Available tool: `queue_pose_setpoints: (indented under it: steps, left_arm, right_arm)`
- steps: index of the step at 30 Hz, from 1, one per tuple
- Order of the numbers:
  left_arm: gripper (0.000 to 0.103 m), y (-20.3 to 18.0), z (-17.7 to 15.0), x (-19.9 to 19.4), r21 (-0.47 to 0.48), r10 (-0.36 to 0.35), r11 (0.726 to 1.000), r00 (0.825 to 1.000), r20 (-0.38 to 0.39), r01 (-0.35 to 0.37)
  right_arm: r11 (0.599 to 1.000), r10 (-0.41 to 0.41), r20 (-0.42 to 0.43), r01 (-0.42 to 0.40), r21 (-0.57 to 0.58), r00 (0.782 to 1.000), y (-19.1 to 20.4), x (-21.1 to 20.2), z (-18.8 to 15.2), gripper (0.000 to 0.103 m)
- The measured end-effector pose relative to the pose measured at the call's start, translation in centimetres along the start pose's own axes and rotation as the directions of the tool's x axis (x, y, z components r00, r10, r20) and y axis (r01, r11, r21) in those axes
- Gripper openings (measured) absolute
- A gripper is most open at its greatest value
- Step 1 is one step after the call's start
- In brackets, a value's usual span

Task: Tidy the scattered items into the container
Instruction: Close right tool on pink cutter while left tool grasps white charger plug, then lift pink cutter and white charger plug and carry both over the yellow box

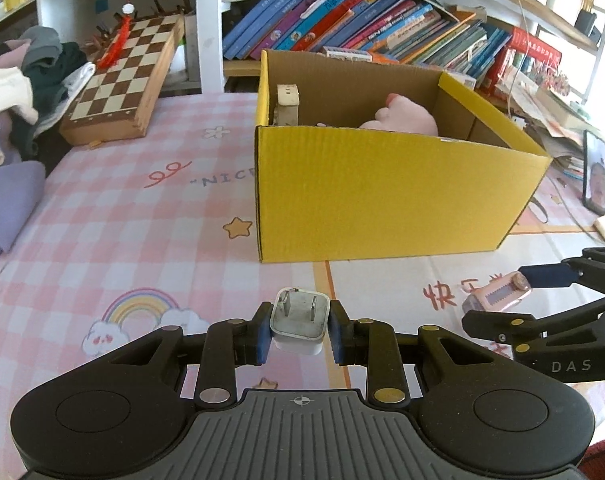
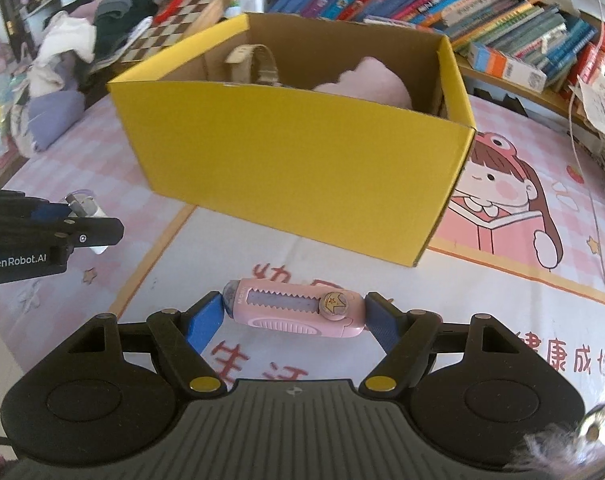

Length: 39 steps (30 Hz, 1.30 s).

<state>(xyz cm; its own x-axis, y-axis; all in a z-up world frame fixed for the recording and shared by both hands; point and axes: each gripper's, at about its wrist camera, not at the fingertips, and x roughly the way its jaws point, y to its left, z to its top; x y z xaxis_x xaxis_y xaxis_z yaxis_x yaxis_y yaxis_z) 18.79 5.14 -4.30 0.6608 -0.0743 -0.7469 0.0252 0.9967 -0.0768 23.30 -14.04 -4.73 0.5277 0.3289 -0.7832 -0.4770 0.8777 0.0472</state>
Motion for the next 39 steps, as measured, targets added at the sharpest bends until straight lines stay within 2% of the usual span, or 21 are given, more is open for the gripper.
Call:
queue_pose_setpoints:
  steps: [13, 29, 39]
  left_arm:
    - [0.027, 0.0, 0.2, -3.5, -0.024, -0.029, 0.999, 0.996, 0.084, 0.031]
    - [0.027, -1.6, 0.8, -7.2, 0.038, -0.072, 0.997, 0.980, 0.184, 0.066]
    - [0.027, -1.9, 2.1, -8.2, 0.090, -0.083, 0.994, 0.972, 0.221, 0.064]
  right_arm:
    - [0.998, 0.014, 0.051, -0.011, -0.060, 0.999, 0.8, -3.0, 0.4, 0.075]
    - [0.993, 0.006, 0.144, 0.011, -0.119, 0.990, 1.1, -6.6, 0.8, 0.075]
    - [0.993, 0.032, 0.179, -0.011, -0.114, 0.983, 0.4, -8.0, 2.3, 0.075]
